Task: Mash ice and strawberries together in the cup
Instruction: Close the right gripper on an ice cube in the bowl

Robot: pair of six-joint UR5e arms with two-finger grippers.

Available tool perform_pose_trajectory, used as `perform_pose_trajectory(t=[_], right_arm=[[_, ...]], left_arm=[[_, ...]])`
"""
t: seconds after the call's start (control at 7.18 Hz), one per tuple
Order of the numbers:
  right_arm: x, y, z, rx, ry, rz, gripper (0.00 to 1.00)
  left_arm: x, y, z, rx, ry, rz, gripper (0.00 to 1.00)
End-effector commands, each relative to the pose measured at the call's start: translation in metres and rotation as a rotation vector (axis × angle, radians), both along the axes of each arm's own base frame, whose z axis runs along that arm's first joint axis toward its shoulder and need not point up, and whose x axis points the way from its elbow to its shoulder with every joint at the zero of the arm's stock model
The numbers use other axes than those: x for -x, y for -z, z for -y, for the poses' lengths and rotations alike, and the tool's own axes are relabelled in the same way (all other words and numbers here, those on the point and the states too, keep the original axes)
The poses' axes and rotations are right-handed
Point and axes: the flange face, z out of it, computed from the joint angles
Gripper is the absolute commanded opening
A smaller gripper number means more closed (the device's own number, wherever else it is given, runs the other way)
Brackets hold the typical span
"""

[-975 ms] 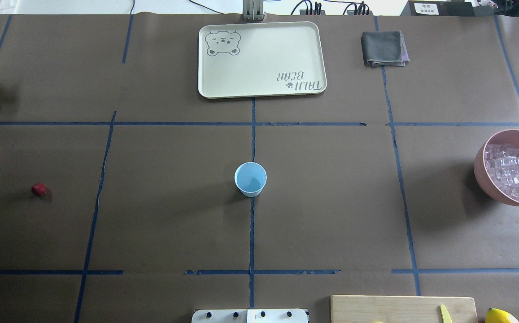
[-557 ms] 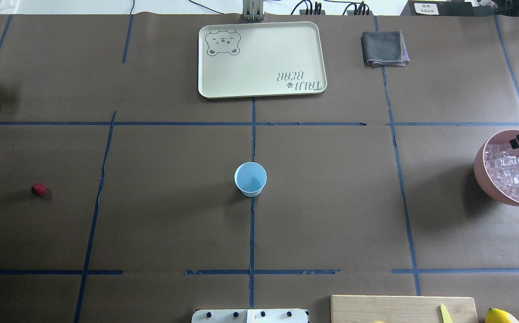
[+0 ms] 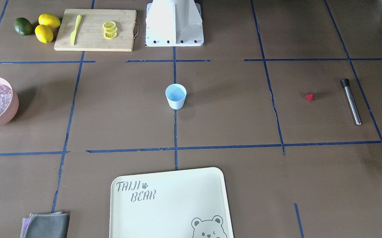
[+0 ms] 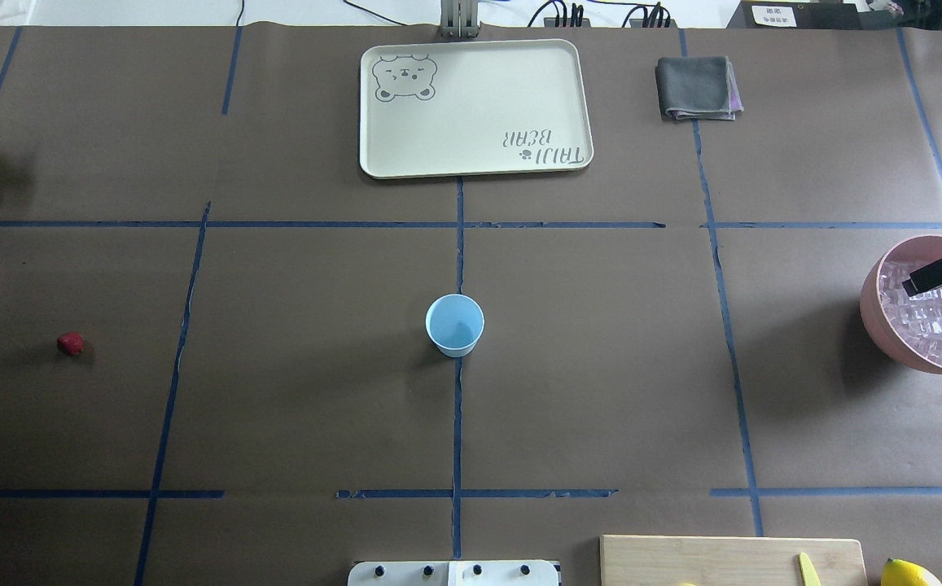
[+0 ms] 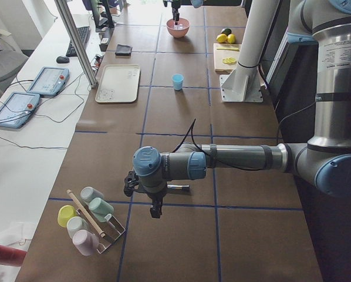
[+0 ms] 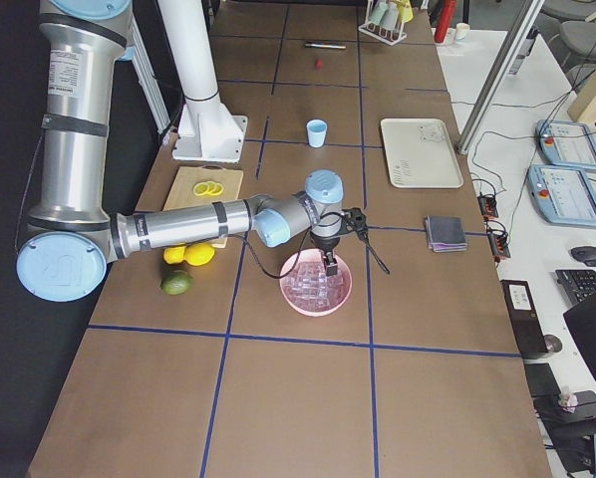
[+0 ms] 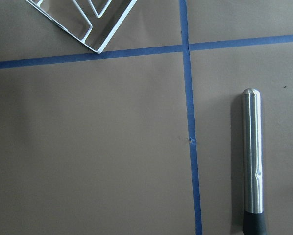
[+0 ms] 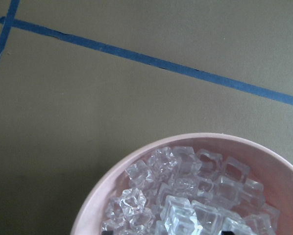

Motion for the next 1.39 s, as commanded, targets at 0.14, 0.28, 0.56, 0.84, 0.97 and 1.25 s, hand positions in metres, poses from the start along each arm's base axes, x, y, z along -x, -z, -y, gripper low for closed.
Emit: perform_pose_trajectory(t=[0.14, 0.28, 0.56, 0.84, 0.97, 1.25], right_arm=[[0.01, -0.01, -0.001, 0.003, 0.028, -0.018, 0.59], [0.011, -0.012, -0.001, 0.0, 0.029, -0.027, 0.56], [0.012, -0.019, -0.001, 0.006, 0.027, -0.043, 0.55], [0.017, -0.019, 0.008, 0.002, 0.025, -0.049, 0.55], [0.018, -0.02, 0.01, 0.001, 0.026, -0.05, 0.54], [0.017, -0.022, 0.007, 0.005, 0.026, -0.052, 0.52]], left_arm=[[0.0, 0.0, 0.0, 0.0, 0.0, 0.0, 1.0], [0.0, -0.001, -0.001, 0.002, 0.0, 0.0, 1.0], [0.0, -0.002, -0.002, 0.005, 0.0, 0.0, 1.0], [0.0, -0.002, -0.002, 0.005, 0.0, 0.0, 1.0], [0.0, -0.002, -0.002, 0.005, 0.0, 0.0, 1.0], [0.0, -0.002, -0.002, 0.003, 0.0, 0.0, 1.0]])
